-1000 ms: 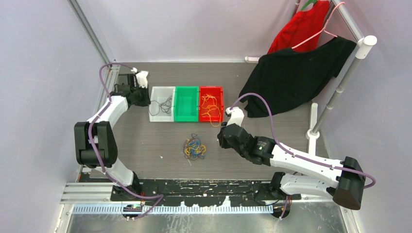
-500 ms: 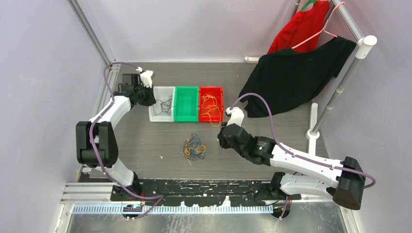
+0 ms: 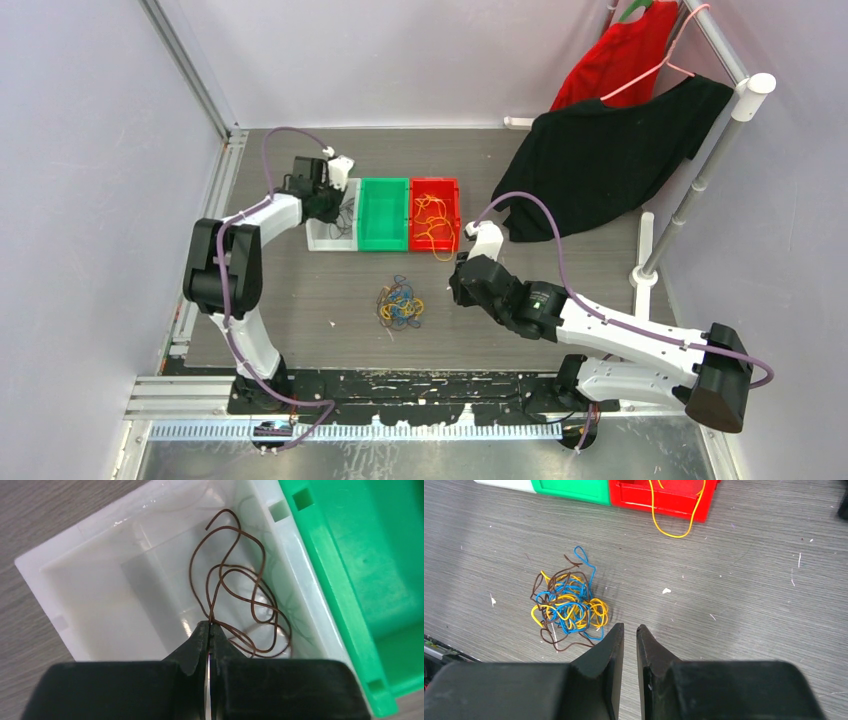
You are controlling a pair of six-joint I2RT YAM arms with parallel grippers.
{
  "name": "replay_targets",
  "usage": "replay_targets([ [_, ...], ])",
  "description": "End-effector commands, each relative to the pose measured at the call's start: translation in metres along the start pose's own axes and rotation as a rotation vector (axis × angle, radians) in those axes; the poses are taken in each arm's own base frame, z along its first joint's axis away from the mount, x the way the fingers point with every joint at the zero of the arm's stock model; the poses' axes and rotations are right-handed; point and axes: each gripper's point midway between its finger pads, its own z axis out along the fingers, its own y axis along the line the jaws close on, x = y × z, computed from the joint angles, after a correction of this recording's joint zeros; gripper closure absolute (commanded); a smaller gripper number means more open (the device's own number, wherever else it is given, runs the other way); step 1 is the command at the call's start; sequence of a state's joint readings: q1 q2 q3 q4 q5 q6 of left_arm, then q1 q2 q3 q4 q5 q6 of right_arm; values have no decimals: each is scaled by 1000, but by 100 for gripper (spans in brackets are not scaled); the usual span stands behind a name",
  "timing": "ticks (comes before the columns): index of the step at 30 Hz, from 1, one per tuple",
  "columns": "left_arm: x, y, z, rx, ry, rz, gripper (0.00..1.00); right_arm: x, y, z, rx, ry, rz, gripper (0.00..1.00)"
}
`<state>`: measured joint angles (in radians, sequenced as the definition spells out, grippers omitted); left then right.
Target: Untangle the cables
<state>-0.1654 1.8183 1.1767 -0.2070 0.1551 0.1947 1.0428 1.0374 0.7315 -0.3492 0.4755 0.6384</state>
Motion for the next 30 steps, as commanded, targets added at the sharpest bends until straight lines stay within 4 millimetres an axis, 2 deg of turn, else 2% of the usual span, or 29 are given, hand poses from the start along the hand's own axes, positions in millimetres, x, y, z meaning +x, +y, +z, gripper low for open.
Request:
replay_targets([
  [1, -39, 24, -2, -127, -119, 143, 100, -26, 5, -8, -8, -74, 44, 79],
  [4, -48, 21, -13, -123, -148, 152, 91, -26, 5, -5, -1, -70, 36, 79],
  [9, -71, 14, -47, -93, -205, 176, 60, -29, 10, -2, -11, -74, 35, 80],
  [13, -88, 0, -83, -17, -231, 218, 51, -32, 15, -1, -23, -71, 35, 80],
  [16, -91, -6, -106, 30, -224, 238, 41, -35, 19, 0, -32, -66, 31, 80],
  [18, -88, -10, -117, 56, -210, 250, 25, -36, 20, 2, -32, -60, 30, 79],
  [19, -84, -13, -123, 72, -201, 257, 22, -38, 21, 2, -33, -60, 32, 78],
  [22, -65, -36, -140, 180, -156, 263, 8, -39, 19, 6, -26, -52, 48, 66],
  [25, -44, -70, -156, 346, -124, 229, 8, -35, 13, 16, -4, -12, 62, 62],
  [30, -8, -114, -175, 526, -77, 139, 11, -35, 8, 46, -13, 75, 103, 62],
])
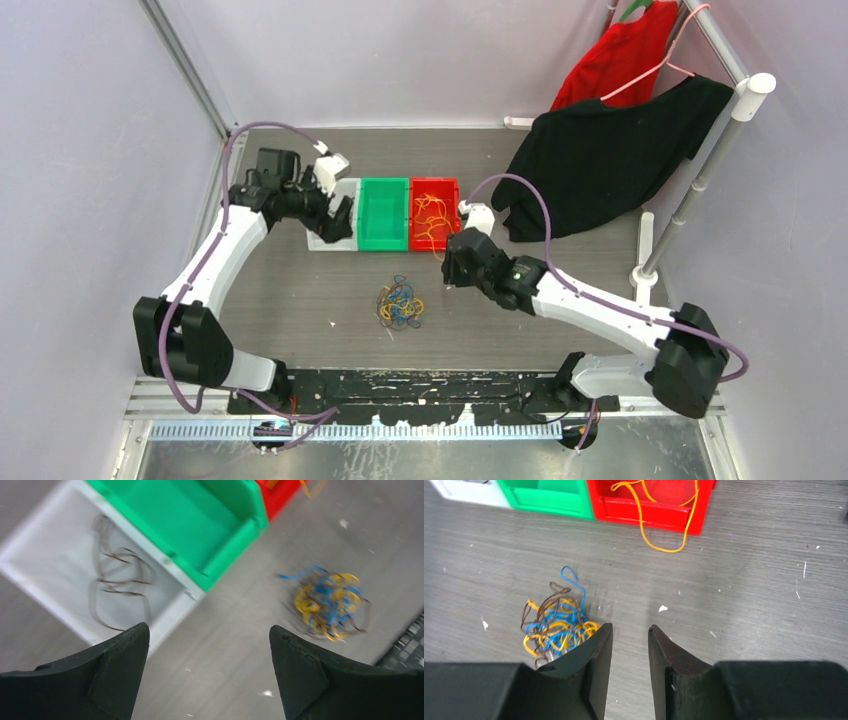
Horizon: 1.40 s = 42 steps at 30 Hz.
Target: Untangle the cables
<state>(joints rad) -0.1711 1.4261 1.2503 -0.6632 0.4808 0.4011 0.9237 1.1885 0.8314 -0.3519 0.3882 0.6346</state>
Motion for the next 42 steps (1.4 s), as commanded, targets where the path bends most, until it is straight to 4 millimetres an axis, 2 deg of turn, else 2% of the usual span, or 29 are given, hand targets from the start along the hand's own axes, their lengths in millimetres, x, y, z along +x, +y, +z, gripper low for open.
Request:
replay_targets([
  [1, 21, -68, -16, 243, 4, -108, 12, -27, 17, 20, -77, 30, 65, 63],
  [5, 37, -95, -11, 317, 18, -205, 20, -23, 17, 48, -65, 106, 29, 65],
  [7, 50, -106, -5, 338, 49, -212, 21, -19, 18, 62, -58, 153, 22, 66],
  [11, 67, -105, 1, 308, 79, -169, 23, -6, 17, 87, -26, 230, -37, 66],
  [13, 69, -102, 1, 291, 85, -152, 22, -4, 15, 97, -7, 242, -72, 66],
  [16, 61, -100, -7, 268, 48, -115, 22, -4, 7, 108, 41, 252, -125, 66],
  [19, 63, -102, -9, 269, 47, -102, 22, -5, 0, 114, 81, 247, -163, 66],
  [25, 65, -98, -9, 254, 59, -83, 22, -6, -1, 124, 101, 256, -201, 66],
  [36, 48, -88, -15, 213, 35, -36, 21, -3, -6, 134, 141, 294, -212, 68],
  [42, 47, -90, -18, 218, 37, -30, 21, -2, -6, 137, 140, 301, -202, 72],
])
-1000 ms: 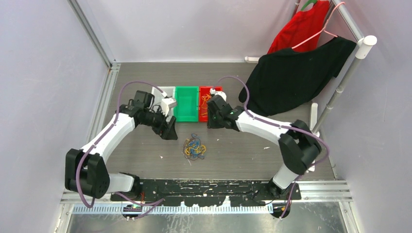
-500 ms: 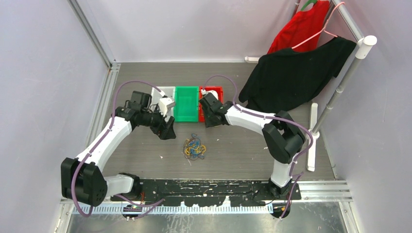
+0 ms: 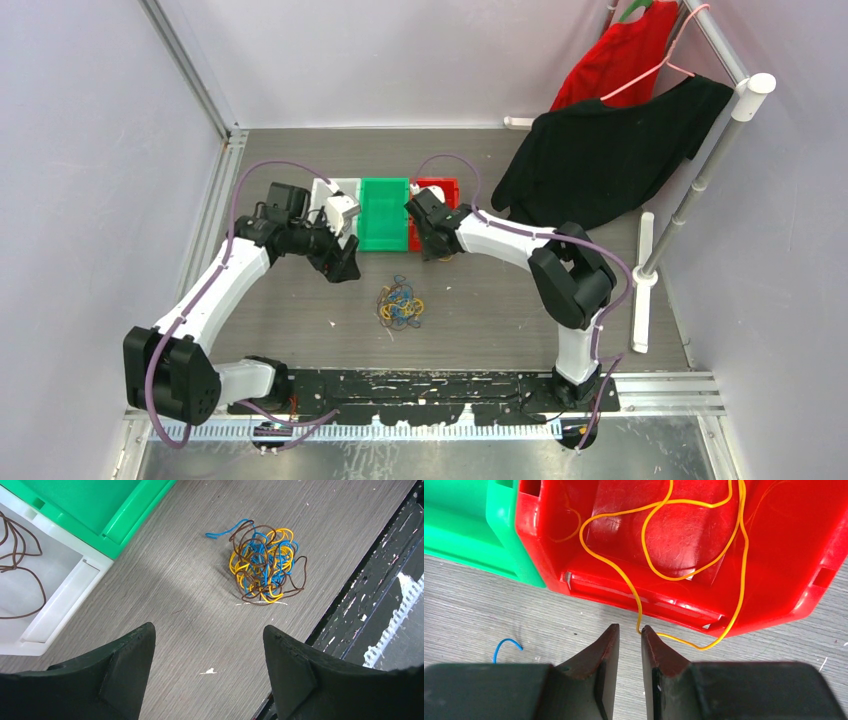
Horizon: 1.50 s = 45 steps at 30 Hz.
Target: Untangle the cables
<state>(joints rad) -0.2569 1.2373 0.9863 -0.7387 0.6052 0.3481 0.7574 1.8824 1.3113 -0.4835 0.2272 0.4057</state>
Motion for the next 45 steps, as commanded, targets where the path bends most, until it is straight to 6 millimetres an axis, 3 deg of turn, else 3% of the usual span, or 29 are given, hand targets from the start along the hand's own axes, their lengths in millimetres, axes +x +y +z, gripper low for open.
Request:
replay_targets([
  [1, -15, -1, -11, -10, -35, 49, 21, -19, 2, -4, -3, -42, 10, 72],
  [12, -19, -4, -20, -22, -42, 74, 21, -27, 2, -9, -16, -74, 11, 99],
  [16, -18, -5, -21, -24, -40, 80, 21, -38, 1, -22, -22, -116, 1, 99],
  [21, -16, -5, -21, -26, -38, 80, 21, -66, -4, -40, -28, -198, 14, 99],
  [26, -15, -5, -20, -22, -37, 78, 21, -96, -10, -44, -36, -245, 48, 99],
  [35, -13, -6, -20, -18, -30, 82, 21, -129, -15, -9, -56, -232, 85, 99],
  [45, -14, -8, -19, -2, -33, 77, 23, -119, -28, 32, -24, -146, 96, 99],
])
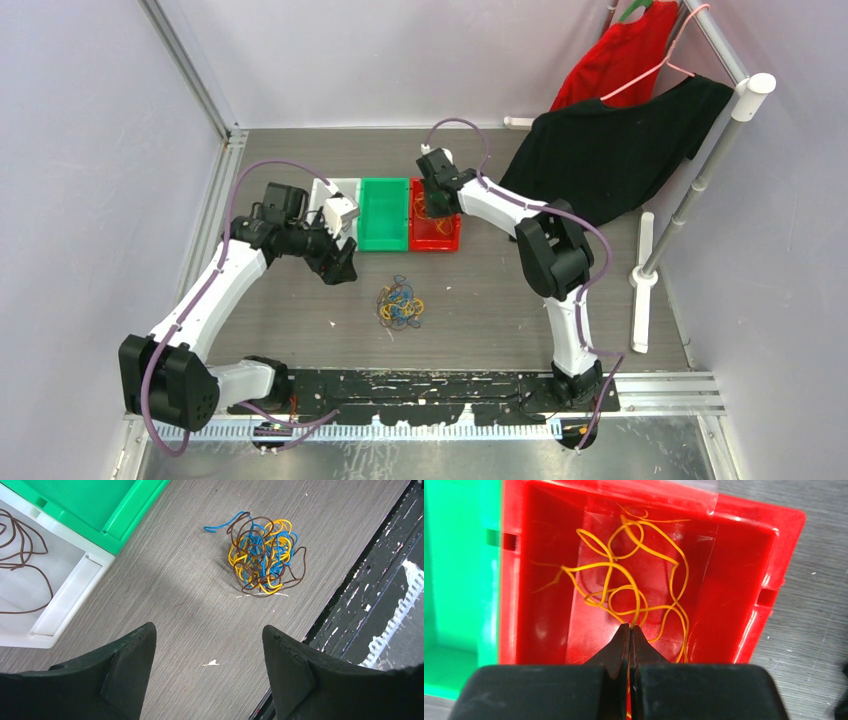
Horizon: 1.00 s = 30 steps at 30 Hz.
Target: Untangle the cables
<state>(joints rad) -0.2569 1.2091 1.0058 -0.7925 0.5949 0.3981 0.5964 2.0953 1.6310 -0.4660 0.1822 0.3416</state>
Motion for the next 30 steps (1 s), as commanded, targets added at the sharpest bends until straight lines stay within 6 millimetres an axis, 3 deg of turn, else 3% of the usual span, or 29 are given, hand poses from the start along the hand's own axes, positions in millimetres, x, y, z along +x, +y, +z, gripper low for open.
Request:
replay_targets([
  [1, -15, -4, -8, 6, -43, 30, 23, -21, 7, -6, -33, -36, 3, 99],
  [5, -17, -5, -8, 10, -53, 21, 29, -19, 5, -5, -25, -29, 4, 99],
  [11, -17, -10, -6, 42, -58, 10, 34, -33, 8, -18, -34, -75, 27, 85],
  [20, -11, -11, -11, 49, -17, 42, 27, -55, 6, -44, -36, -135, 31, 50],
  [25, -12, -12, -11, 55, -18, 45, 25, -72, 13, -64, -80, -181, 62, 46],
  [30, -12, -9, -8, 47, -15, 5, 13, -94, 15, -93, -107, -248, 85, 41],
])
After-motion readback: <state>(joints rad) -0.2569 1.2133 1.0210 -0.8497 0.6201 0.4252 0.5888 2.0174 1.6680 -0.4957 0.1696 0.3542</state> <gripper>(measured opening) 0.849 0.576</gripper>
